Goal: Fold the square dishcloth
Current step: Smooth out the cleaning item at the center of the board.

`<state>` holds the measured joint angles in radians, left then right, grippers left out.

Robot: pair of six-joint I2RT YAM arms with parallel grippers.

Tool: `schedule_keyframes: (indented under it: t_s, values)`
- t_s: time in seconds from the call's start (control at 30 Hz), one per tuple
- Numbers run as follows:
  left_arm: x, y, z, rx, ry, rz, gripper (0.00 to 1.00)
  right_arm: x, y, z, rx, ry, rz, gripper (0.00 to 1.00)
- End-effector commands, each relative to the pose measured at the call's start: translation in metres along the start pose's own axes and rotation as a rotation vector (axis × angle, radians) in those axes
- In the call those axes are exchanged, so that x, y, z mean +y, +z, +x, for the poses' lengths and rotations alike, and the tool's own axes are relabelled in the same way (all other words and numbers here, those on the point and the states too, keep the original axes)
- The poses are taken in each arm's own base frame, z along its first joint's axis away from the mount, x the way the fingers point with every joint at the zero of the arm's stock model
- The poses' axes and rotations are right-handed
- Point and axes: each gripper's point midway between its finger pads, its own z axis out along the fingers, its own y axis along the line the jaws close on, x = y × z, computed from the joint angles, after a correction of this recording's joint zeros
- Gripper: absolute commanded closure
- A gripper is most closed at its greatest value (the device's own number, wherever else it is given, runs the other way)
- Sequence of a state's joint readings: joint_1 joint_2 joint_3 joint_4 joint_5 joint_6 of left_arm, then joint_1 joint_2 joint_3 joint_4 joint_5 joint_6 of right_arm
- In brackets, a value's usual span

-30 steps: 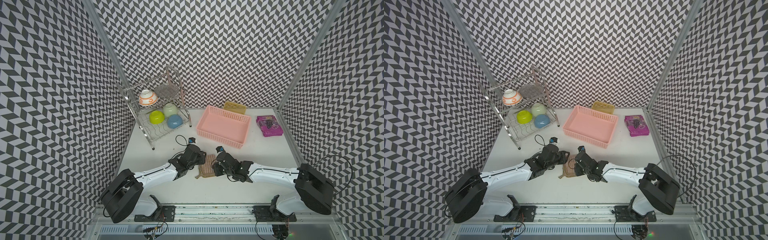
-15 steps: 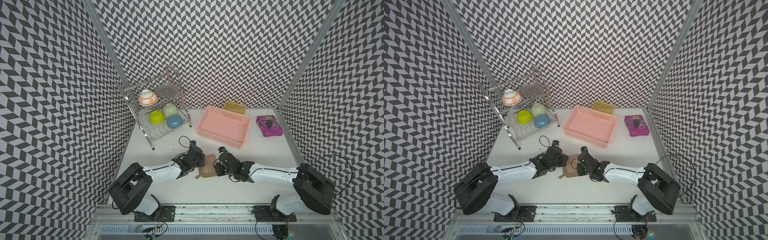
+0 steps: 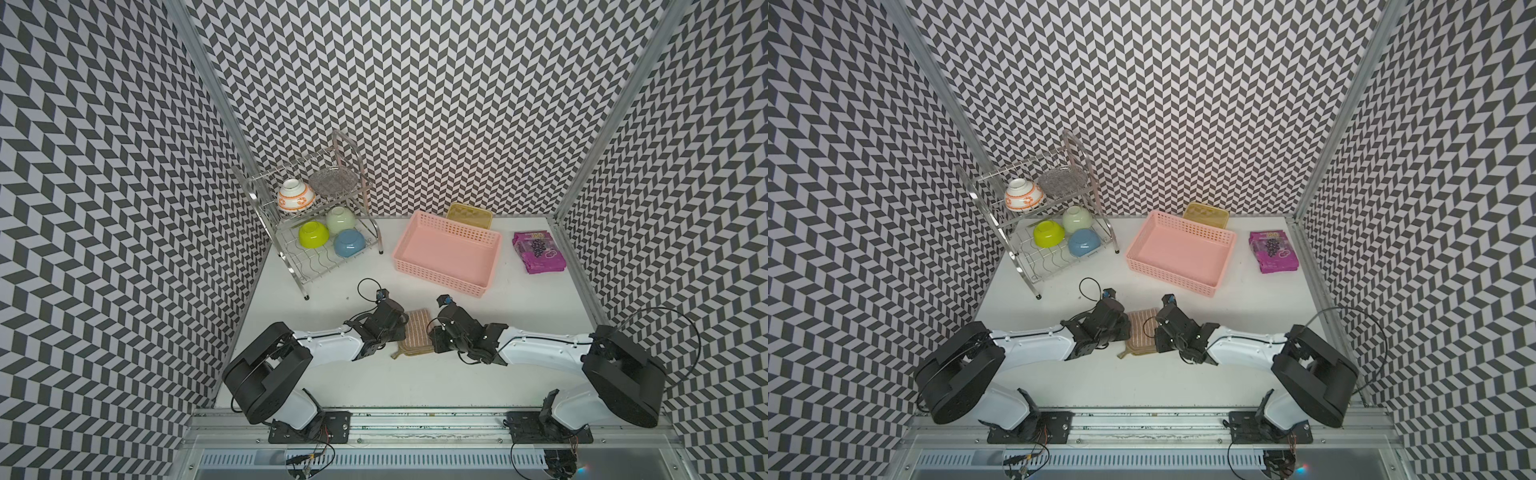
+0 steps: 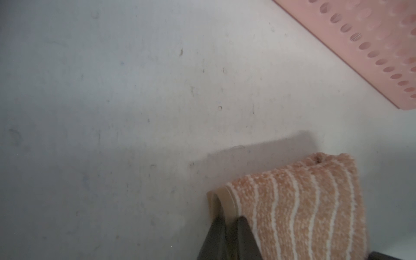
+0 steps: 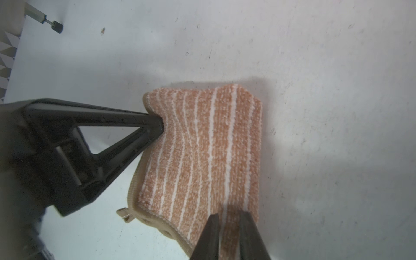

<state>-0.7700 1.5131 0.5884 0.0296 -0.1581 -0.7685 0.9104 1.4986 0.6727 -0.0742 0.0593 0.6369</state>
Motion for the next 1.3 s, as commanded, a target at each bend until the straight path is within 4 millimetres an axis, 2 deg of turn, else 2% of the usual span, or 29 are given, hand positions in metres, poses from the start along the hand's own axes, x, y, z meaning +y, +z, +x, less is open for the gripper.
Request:
schedule_keyframes:
  t_s: [0.0, 0.17, 0.33, 0.5, 0.67, 0.8, 0.93, 1.27]
  values:
    - [0.015, 0.005, 0.006, 0.003, 0.004, -0.057, 0.86, -0.003, 0.005, 0.000, -0.006, 0.009, -0.001, 0.81]
    - [0.015, 0.002, 0.006, 0.003, 0.002, -0.049, 0.85, -0.009, 0.007, 0.005, 0.005, 0.017, 0.017, 0.81]
    - [0.004, -0.012, -0.004, -0.026, -0.001, -0.002, 0.73, -0.007, 0.003, 0.003, -0.001, 0.017, 0.008, 0.81]
    - [-0.013, -0.038, -0.025, -0.085, -0.006, 0.070, 0.61, 0.001, -0.011, -0.016, -0.059, 0.008, -0.001, 0.75]
    - [-0.038, -0.061, -0.034, -0.114, -0.014, 0.214, 0.62, 0.011, -0.023, -0.040, -0.113, -0.010, -0.006, 0.70]
    - [-0.053, -0.065, -0.023, -0.091, -0.006, 0.346, 0.67, 0.017, -0.019, -0.055, -0.126, -0.024, -0.010, 0.70]
    - [-0.058, -0.059, -0.003, -0.033, -0.001, 0.424, 0.71, 0.026, -0.007, -0.065, -0.117, -0.048, -0.019, 0.73]
    - [-0.040, -0.039, 0.041, 0.086, -0.023, 0.427, 0.76, 0.023, 0.024, -0.065, -0.071, -0.052, 0.002, 0.77]
